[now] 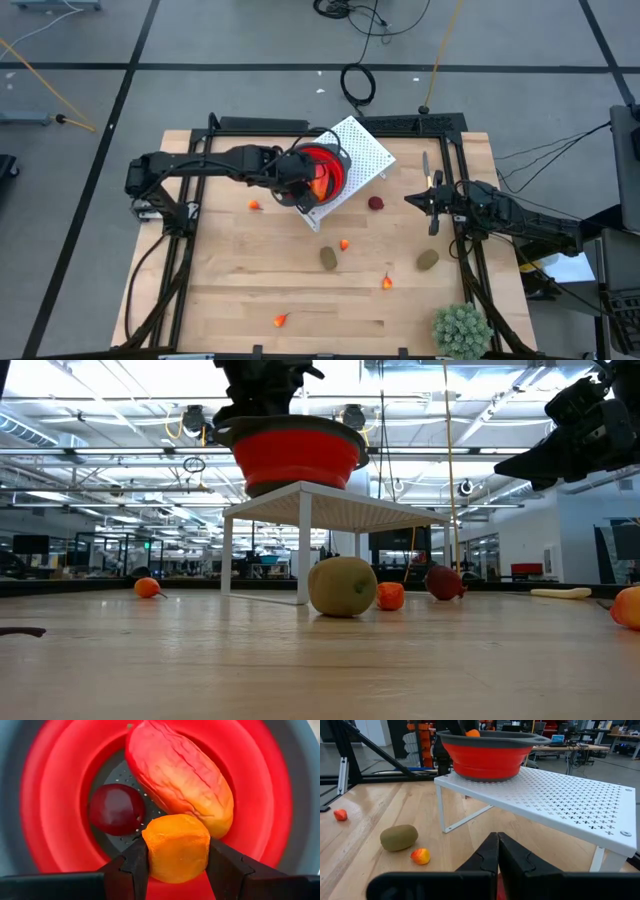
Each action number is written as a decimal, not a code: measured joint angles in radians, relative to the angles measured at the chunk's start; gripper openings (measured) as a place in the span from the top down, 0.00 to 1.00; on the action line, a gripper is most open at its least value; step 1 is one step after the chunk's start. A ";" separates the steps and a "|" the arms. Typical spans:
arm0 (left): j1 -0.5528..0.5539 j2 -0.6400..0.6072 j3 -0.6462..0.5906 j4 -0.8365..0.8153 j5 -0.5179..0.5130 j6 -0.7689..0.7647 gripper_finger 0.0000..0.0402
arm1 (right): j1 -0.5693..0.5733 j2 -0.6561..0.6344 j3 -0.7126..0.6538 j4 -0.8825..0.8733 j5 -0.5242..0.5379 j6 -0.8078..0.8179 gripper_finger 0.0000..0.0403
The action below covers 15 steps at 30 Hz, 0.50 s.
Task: Pick & Place Fruit
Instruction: Put the orange into the red strainer bowl on the shelf
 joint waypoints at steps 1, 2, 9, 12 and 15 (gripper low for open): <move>0.003 0.000 0.000 0.000 0.010 0.005 0.60 | 0.000 0.000 0.000 0.000 0.000 0.000 1.00; 0.006 0.000 0.000 0.000 0.014 0.007 0.60 | 0.000 0.000 0.000 0.000 0.000 0.000 1.00; 0.023 0.000 0.000 0.000 0.029 0.028 0.60 | 0.000 0.000 0.000 0.000 0.000 0.000 1.00; 0.024 0.000 0.000 0.000 0.035 0.034 0.60 | 0.000 0.000 0.000 0.000 0.000 0.000 1.00; 0.024 0.000 0.000 0.000 0.036 0.041 0.60 | 0.000 0.000 0.000 0.000 0.000 0.000 1.00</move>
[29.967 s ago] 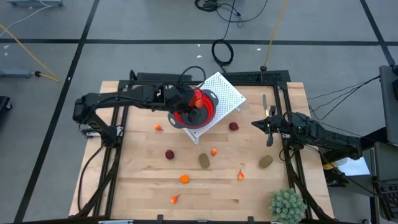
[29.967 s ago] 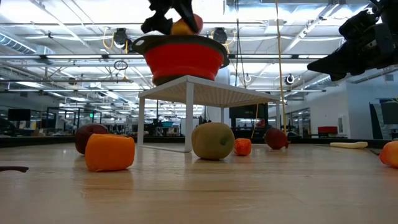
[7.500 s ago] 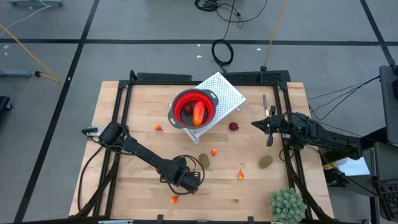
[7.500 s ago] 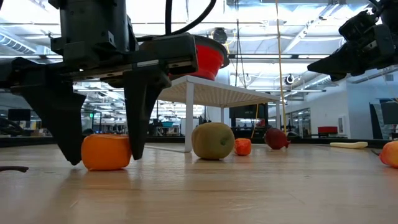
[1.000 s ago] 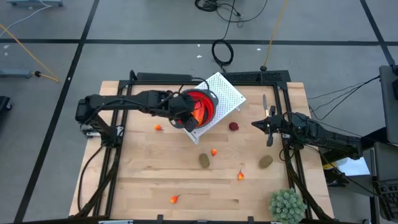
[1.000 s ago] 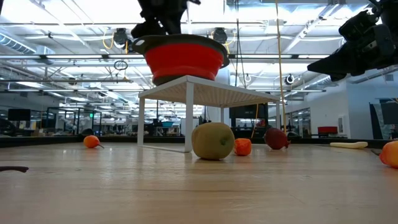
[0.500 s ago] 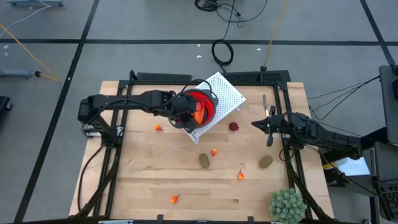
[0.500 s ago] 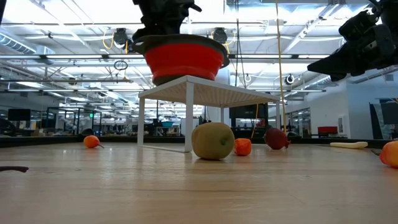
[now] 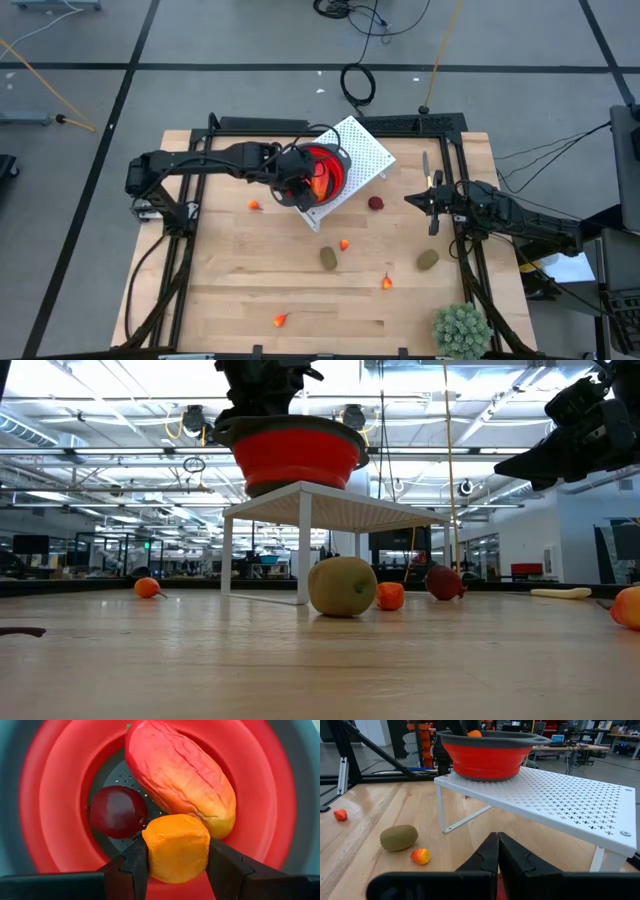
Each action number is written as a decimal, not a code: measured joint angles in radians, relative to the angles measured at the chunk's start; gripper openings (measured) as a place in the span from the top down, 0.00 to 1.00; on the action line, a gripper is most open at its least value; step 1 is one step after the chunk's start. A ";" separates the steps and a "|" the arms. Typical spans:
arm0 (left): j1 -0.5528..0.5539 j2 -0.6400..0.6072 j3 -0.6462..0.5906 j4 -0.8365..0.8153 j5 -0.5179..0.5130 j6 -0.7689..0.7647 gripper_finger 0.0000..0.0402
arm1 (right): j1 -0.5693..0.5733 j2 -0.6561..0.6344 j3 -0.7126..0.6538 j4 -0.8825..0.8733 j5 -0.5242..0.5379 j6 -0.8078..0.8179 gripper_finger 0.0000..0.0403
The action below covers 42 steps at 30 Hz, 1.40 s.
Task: Pick & Place Fruit
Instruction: Put the orange into the red strainer bowl on the shelf, then put the pear into the red strainer bowl on the shelf
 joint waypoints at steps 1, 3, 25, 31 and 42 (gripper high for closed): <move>0.000 0.000 0.000 0.000 0.000 0.005 0.60 | 0.000 0.000 0.000 0.000 0.000 0.000 1.00; 0.000 0.000 0.000 0.000 0.000 0.012 0.58 | 0.000 0.000 0.000 0.000 0.000 0.000 1.00; 0.026 -0.107 0.000 0.015 0.001 -0.086 0.40 | 0.000 0.000 0.000 0.000 0.000 0.000 1.00; -0.001 -0.170 0.000 -0.002 0.002 -0.191 0.40 | 0.000 0.000 0.000 0.000 0.000 0.000 1.00; -0.114 -0.260 0.000 -0.045 0.002 -0.420 0.40 | 0.000 0.000 0.000 0.000 0.000 0.003 1.00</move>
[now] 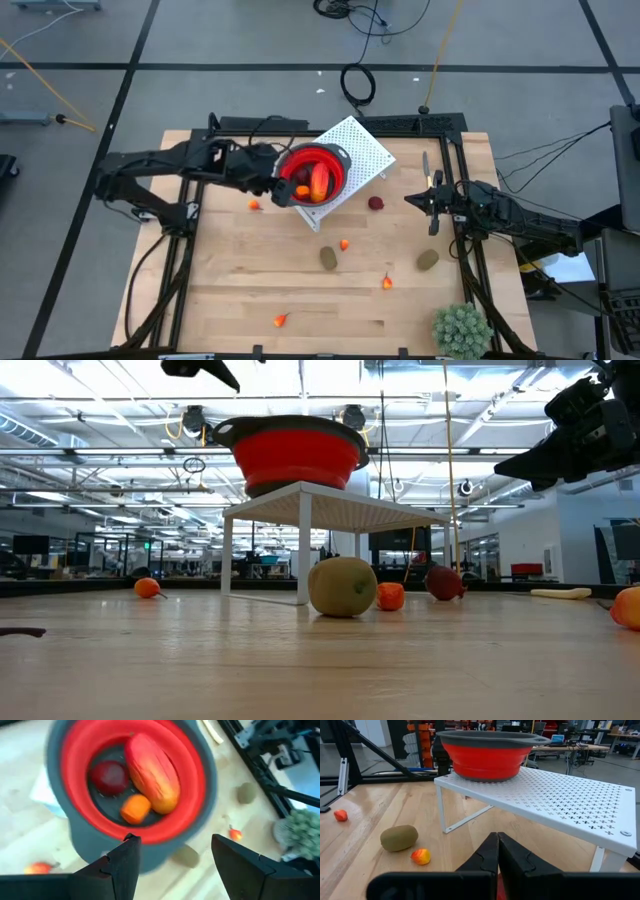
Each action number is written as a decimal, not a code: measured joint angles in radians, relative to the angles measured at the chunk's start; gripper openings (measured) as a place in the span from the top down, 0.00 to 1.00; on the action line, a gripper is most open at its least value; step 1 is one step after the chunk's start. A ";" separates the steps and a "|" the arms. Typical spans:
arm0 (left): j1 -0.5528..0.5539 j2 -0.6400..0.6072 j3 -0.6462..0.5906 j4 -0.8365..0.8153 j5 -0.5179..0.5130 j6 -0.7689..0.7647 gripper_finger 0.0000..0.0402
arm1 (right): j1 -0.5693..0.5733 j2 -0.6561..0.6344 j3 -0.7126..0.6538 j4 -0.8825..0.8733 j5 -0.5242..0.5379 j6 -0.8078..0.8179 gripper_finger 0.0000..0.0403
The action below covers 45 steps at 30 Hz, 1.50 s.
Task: Pick & Place Fruit
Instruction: Put the pear into the red strainer bowl on the shelf
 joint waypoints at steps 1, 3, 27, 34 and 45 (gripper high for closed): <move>-0.014 -0.001 0.000 0.003 0.000 -0.012 0.40 | 0.000 0.000 0.000 0.000 0.000 0.000 1.00; -0.042 -0.001 0.000 0.000 0.000 -0.025 0.40 | 0.000 0.000 0.000 0.001 0.000 0.000 1.00; -0.192 0.000 0.000 0.003 -0.111 0.082 0.40 | 0.000 0.000 0.000 0.018 0.000 -0.010 1.00; -0.192 0.000 0.000 0.001 -0.070 0.111 0.41 | 0.000 0.000 0.000 0.021 -0.001 0.002 1.00; -0.304 0.017 0.000 -0.193 -0.023 -0.107 0.41 | 0.000 0.000 0.000 0.021 -0.003 0.035 1.00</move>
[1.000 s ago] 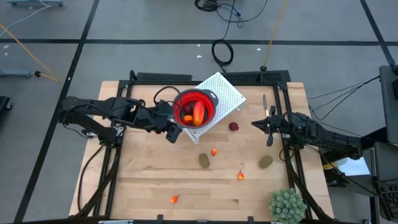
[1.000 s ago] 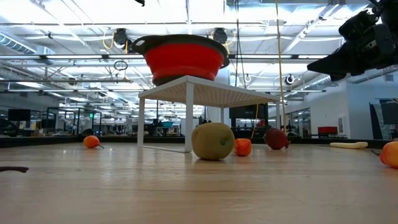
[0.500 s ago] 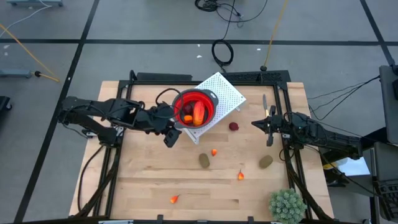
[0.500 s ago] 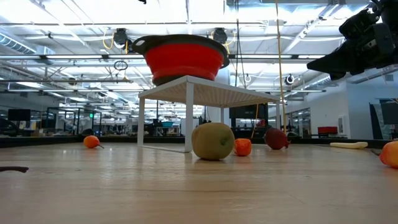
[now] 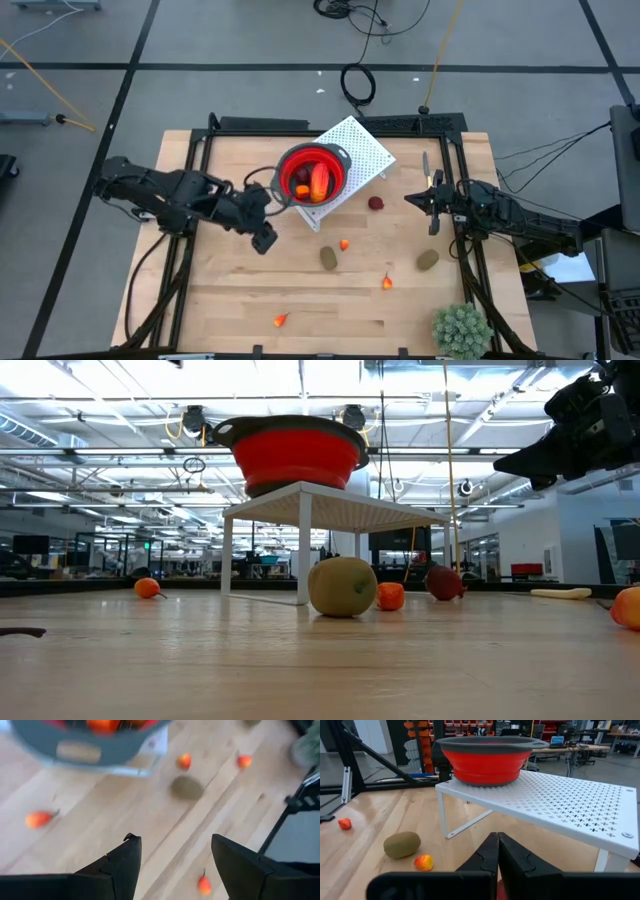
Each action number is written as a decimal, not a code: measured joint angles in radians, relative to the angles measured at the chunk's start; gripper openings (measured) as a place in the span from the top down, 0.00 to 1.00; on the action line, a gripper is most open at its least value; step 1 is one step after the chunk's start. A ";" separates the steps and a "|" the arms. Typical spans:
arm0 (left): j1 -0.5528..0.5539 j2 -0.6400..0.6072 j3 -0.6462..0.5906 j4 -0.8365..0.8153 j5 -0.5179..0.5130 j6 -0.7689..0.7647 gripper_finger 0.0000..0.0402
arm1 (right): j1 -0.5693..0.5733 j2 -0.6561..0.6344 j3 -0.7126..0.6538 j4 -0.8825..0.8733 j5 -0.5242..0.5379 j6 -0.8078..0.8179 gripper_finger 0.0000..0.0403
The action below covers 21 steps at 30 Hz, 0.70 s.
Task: Pick & Place Fruit
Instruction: Put the pear into the red strainer bowl on the shelf
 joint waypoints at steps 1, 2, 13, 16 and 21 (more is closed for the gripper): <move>-0.012 0.006 0.000 -0.015 -0.003 -0.023 0.40 | 0.000 0.000 0.000 -0.001 0.001 0.009 1.00; -0.025 0.009 0.001 -0.031 -0.004 -0.045 0.40 | 0.000 0.000 0.000 -0.001 0.001 0.018 1.00; -0.143 0.052 -0.023 -0.294 -0.042 -0.319 0.41 | 0.000 0.000 0.000 -0.008 0.002 0.022 1.00; -0.163 0.054 -0.070 -0.294 -0.043 -0.325 0.40 | 0.000 0.000 0.000 -0.016 0.002 0.022 1.00; -0.185 0.052 -0.187 -0.289 -0.040 -0.320 0.41 | 0.000 0.000 0.000 -0.021 0.002 0.022 1.00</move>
